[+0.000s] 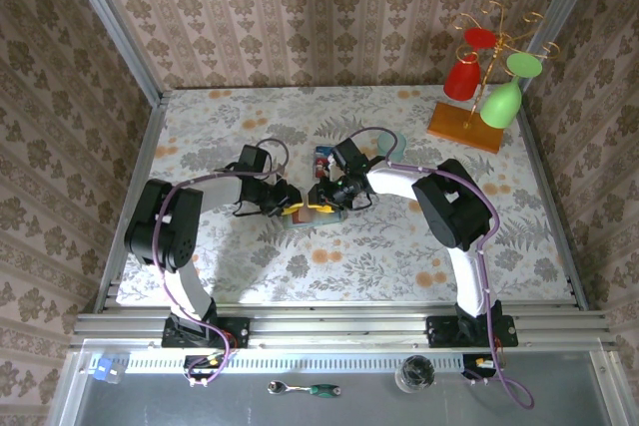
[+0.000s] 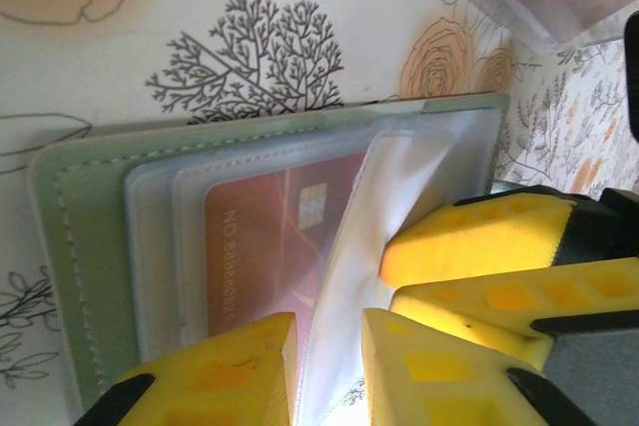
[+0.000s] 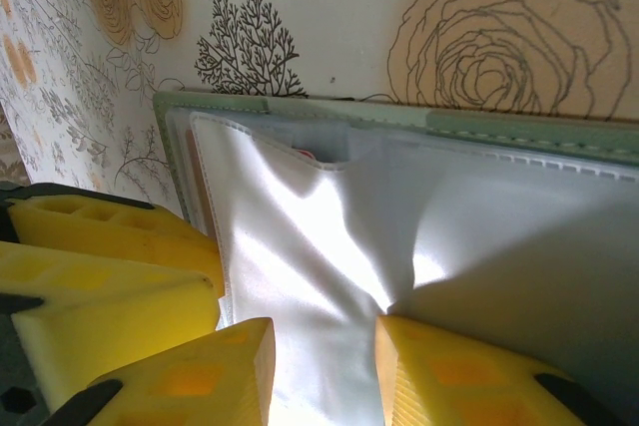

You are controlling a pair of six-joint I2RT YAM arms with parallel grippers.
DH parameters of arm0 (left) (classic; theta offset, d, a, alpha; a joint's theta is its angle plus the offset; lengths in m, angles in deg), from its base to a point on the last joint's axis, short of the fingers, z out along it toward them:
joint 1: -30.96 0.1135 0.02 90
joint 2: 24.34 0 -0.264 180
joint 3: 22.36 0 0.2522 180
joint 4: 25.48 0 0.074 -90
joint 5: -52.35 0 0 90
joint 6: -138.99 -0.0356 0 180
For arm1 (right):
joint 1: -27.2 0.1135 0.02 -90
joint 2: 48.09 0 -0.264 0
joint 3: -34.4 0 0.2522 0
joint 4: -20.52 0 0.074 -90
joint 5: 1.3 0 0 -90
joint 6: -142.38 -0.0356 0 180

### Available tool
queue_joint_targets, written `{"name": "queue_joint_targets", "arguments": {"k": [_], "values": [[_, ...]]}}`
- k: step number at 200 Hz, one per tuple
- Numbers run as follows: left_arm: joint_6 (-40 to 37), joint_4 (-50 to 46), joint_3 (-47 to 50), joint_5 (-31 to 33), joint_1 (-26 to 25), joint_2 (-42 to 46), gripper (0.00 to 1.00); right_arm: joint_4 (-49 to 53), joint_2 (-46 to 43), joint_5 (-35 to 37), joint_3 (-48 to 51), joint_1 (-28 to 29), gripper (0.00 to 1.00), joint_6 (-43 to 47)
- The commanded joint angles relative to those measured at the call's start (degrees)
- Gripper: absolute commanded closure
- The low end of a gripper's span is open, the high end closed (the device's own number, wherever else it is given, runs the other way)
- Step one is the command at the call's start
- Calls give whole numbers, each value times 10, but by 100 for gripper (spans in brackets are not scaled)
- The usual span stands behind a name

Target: Take the credit cards out of the card holder

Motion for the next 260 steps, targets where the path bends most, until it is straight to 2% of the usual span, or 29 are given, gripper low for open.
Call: {"name": "queue_joint_targets", "arguments": {"k": [1, 93, 160, 218, 260], "values": [[6, 5, -15, -15, -4, -9, 77, 23, -14, 7, 16, -5, 67, -2], [8, 6, -20, -18, -4, -9, 81, -1, -40, 6, 28, -6, 67, -2], [10, 3, -32, -22, -11, 2, 80, -14, -93, 21, 49, -15, 67, 1], [8, 0, -50, -31, -24, 0, 75, -21, -131, 31, 67, -32, 68, -2], [10, -2, -64, -31, -37, -3, 63, -30, -157, 48, 90, -40, 68, -6]]}}
